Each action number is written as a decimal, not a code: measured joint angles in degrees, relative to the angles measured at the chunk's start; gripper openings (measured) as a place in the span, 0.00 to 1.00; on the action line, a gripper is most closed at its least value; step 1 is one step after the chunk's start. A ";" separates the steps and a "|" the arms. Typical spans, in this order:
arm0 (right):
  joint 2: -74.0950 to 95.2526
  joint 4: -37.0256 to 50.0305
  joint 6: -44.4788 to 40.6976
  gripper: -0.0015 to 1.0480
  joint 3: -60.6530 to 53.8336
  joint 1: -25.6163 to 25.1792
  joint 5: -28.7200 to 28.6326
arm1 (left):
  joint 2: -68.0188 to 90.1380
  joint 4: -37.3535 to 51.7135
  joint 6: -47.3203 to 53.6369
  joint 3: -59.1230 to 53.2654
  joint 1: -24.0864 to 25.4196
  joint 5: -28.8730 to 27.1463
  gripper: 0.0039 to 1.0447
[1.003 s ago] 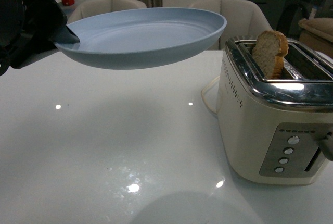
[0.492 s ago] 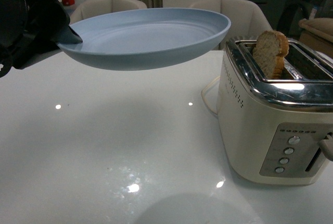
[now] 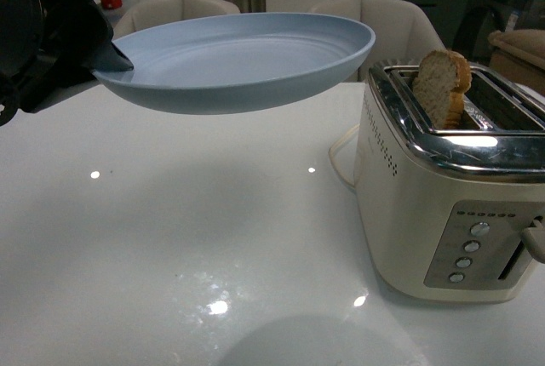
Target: Left arm holds plate, right arm toasts bread
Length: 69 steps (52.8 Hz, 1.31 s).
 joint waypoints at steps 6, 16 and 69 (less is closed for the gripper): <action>-1.86 -1.07 0.00 0.02 -1.05 0.00 0.02 | 0.00 -0.02 0.00 0.00 0.00 0.00 0.02; -5.46 -3.17 -0.02 0.02 -2.21 0.00 0.02 | 0.00 -0.02 0.00 0.00 0.00 -0.02 0.02; -18.75 -14.51 -0.07 0.05 -4.02 0.00 -0.02 | 0.00 0.00 0.00 0.00 0.00 0.04 0.02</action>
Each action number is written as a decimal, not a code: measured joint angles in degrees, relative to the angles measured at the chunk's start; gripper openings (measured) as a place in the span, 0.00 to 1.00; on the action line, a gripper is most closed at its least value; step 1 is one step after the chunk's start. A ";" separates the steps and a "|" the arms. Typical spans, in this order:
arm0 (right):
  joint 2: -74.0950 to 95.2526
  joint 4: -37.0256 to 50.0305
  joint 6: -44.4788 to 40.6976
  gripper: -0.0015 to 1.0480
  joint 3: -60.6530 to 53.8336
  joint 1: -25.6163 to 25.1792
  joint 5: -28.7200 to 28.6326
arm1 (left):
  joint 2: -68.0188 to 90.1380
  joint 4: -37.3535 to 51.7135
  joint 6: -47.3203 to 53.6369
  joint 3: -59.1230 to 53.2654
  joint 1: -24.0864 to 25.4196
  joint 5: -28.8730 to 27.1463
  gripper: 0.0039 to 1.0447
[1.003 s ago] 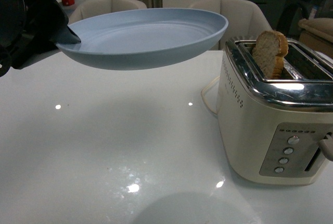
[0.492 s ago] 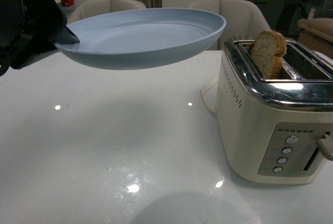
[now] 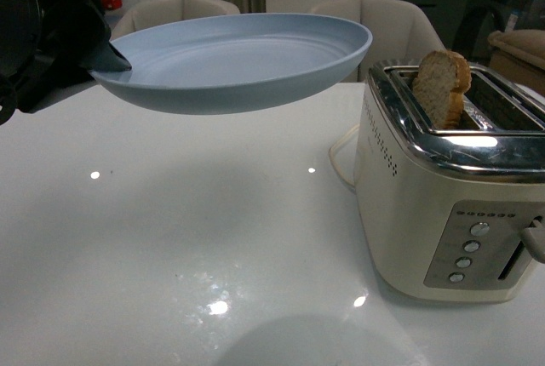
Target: Left arm holds plate, right arm toasts bread
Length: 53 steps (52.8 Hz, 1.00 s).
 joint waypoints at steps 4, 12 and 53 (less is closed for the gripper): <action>0.00 0.00 0.00 0.19 0.00 0.00 0.00 | 0.00 -0.02 0.00 0.00 0.00 0.00 0.02; 0.00 0.00 0.00 0.45 0.00 0.00 0.00 | 0.00 -0.02 0.00 0.00 0.00 0.00 0.02; 0.00 0.00 0.02 0.94 0.00 0.00 0.00 | 0.00 -0.02 0.00 0.00 0.00 0.00 0.02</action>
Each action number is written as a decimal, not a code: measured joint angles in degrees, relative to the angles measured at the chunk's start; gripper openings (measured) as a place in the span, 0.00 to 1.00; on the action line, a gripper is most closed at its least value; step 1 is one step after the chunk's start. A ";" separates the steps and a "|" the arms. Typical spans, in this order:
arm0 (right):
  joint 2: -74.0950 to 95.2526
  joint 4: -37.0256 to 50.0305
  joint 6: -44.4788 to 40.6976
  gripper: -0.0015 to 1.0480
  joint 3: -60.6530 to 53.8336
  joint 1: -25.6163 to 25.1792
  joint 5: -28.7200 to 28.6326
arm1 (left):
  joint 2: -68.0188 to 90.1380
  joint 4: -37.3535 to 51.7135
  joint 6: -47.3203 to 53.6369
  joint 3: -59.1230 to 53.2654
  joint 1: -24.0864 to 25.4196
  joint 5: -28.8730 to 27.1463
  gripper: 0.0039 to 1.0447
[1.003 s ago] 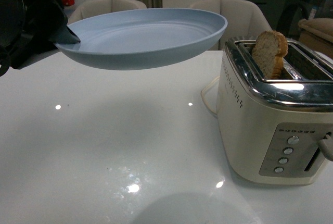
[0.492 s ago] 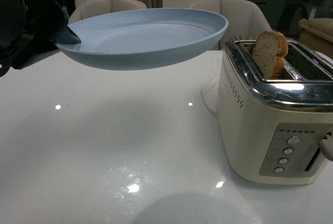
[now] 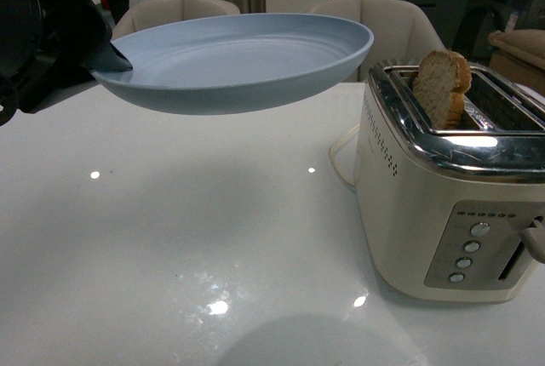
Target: Left arm holds plate, right arm toasts bread
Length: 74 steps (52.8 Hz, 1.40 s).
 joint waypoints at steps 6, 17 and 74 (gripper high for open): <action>0.00 0.00 0.00 0.94 0.00 0.00 0.00 | 0.00 0.00 0.00 0.00 0.00 0.00 0.02; 0.00 0.00 0.00 0.94 0.00 0.00 0.00 | 0.00 6.54 4.83 -1.51 -0.92 -5.03 0.02; 0.00 0.00 0.00 0.94 0.00 0.00 0.00 | 15.67 18.12 16.26 -1.16 10.40 -6.49 0.02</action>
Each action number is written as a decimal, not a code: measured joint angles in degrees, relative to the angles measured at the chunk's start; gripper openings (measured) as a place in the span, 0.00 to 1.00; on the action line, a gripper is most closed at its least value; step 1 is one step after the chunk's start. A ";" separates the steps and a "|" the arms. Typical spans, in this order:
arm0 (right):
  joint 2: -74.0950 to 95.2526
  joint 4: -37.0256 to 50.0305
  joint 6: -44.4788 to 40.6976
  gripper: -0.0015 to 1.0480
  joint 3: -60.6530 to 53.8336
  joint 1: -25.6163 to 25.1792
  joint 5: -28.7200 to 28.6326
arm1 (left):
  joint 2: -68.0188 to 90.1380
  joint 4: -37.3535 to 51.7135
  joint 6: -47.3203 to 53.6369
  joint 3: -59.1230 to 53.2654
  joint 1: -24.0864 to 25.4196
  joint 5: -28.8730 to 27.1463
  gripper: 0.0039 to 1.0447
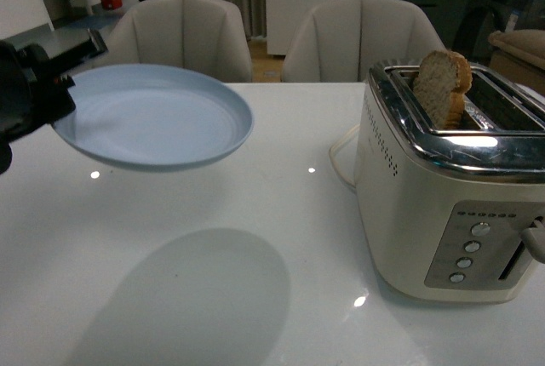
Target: Left arm holds plate, right arm toasts bread
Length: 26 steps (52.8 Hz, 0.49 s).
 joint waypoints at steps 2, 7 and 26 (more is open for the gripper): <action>0.00 0.00 0.00 0.94 0.00 0.00 0.00 | 1.33 0.11 -0.09 0.00 0.50 -0.02 0.02; 0.00 0.00 0.00 0.94 0.00 0.00 0.00 | 5.14 0.72 -0.35 0.00 1.55 -0.79 0.02; 0.00 0.00 0.00 0.94 0.00 0.00 0.00 | 16.90 3.56 -2.23 2.58 3.56 -4.13 0.02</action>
